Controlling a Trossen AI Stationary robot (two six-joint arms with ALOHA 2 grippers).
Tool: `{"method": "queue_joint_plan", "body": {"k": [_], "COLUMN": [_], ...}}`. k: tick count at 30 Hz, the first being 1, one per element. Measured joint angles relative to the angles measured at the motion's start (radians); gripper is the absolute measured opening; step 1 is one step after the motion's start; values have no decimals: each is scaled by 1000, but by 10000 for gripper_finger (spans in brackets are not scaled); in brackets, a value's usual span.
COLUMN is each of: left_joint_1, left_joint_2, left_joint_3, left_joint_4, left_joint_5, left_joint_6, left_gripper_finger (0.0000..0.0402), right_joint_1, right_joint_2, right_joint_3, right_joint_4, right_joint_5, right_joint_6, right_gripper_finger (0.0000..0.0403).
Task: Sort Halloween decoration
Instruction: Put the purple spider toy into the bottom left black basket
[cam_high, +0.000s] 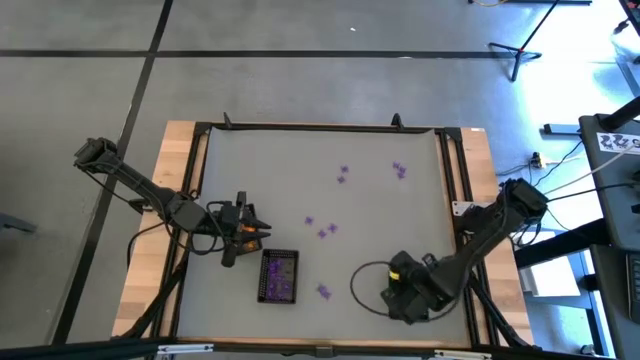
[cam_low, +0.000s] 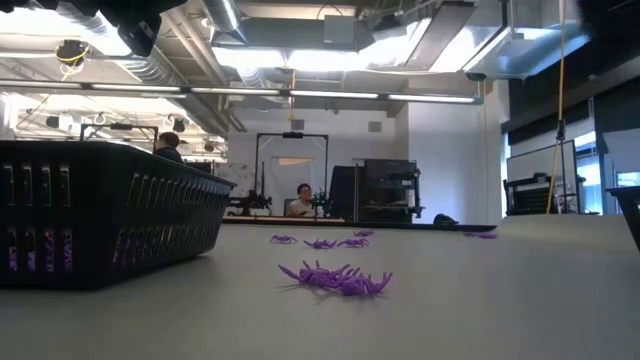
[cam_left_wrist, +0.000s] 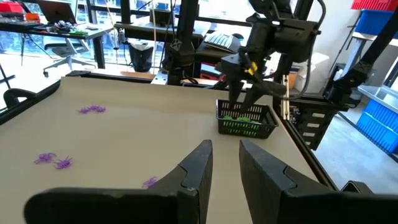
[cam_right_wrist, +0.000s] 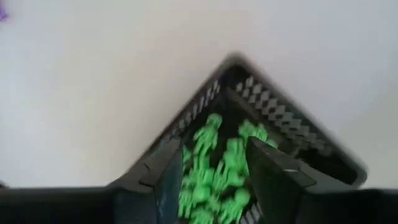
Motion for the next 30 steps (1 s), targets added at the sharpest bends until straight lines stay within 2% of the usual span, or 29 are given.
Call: {"method": "queue_joint_plan", "body": {"k": [4,9,17,24,27,30], "left_joint_1": [0,0,0,0,0,0], "left_joint_2": [0,0,0,0,0,0], "left_joint_3": [0,0,0,0,0,0], "left_joint_4": [0,0,0,0,0,0], "left_joint_5": [0,0,0,0,0,0], "left_joint_6": [0,0,0,0,0,0], "left_gripper_finger": [75,75,75,75,75,75], "right_joint_1": [-95,-235,-476,-745,-855,-967], "right_joint_2": [-1,-1,-1,-1,-1,-1], "right_joint_3": [0,0,0,0,0,0], "right_joint_4": [0,-9,33,125,157,150], "right_joint_5": [10,13,153,118,52,-10], "right_joint_6": [-145,-419,-944,-1250,-1384,-1450], "right_gripper_finger": [180,172,157,156,156,156]}}
